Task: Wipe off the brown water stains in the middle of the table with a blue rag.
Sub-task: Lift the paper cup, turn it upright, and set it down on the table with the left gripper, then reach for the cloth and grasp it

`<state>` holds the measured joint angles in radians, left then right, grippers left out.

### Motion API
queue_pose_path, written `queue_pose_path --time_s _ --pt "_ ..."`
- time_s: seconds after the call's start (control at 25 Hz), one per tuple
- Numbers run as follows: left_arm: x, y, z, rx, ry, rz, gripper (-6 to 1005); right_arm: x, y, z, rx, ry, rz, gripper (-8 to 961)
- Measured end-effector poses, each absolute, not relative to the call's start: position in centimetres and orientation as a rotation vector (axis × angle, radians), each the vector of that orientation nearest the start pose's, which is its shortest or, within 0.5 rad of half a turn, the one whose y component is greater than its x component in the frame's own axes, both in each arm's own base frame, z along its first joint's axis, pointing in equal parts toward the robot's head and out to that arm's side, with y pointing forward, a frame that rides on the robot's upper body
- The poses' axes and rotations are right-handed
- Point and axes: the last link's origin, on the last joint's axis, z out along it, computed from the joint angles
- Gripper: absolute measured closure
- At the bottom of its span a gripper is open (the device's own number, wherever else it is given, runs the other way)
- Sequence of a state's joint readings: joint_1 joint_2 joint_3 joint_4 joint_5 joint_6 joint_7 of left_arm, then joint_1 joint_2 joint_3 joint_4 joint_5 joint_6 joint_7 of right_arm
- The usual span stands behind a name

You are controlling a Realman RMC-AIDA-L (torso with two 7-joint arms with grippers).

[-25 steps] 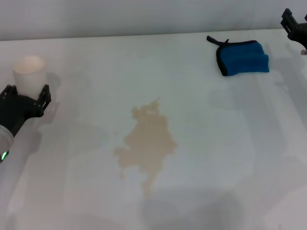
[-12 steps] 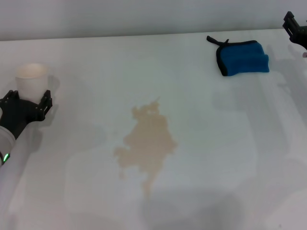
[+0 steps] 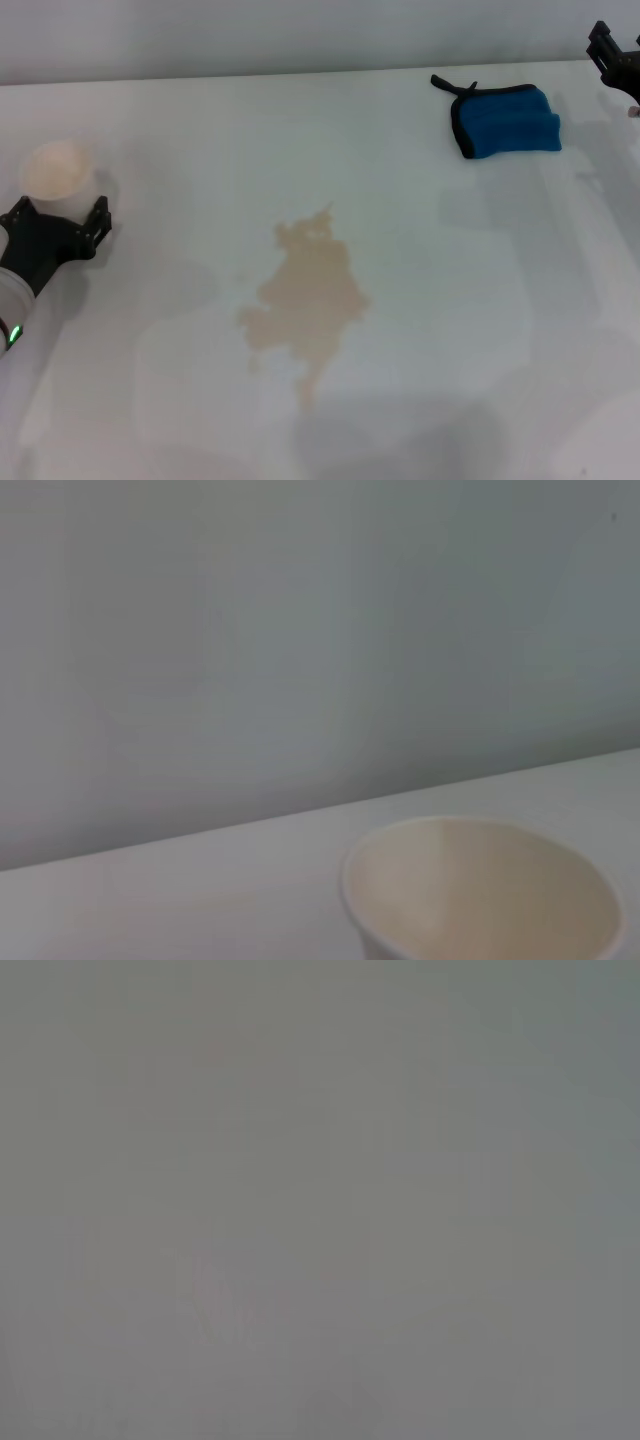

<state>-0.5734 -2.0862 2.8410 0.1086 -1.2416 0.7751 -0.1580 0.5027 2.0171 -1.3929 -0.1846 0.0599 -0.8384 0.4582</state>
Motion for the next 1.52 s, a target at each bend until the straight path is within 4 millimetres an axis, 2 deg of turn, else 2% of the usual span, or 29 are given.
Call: queue_pose_path --time_s 0.32,0.64,0.84,1.28,1.52 --pt "-33.4 34.9 -7.3 -1.92 -0.69 -0.342 332 36.2 37.9 3.9 -1.438 0.839 0.678 274" --pt "-31.9 34.3 -8.9 -1.992 -0.633 -0.349 316 36.1 37.9 3.8 -1.437 0.842 0.681 274" --pt "-32.0 33.7 -9.3 -1.998 -0.629 -0.346 305 36.1 37.9 3.8 -1.437 0.841 0.682 273" --pt "-32.2 32.4 -9.4 -1.979 -0.638 -0.392 122 36.3 37.7 3.9 -1.435 0.84 0.682 273" --pt "-32.9 31.3 -9.2 -1.955 -0.659 -0.406 106 36.2 37.8 4.1 -1.435 0.833 0.686 273"
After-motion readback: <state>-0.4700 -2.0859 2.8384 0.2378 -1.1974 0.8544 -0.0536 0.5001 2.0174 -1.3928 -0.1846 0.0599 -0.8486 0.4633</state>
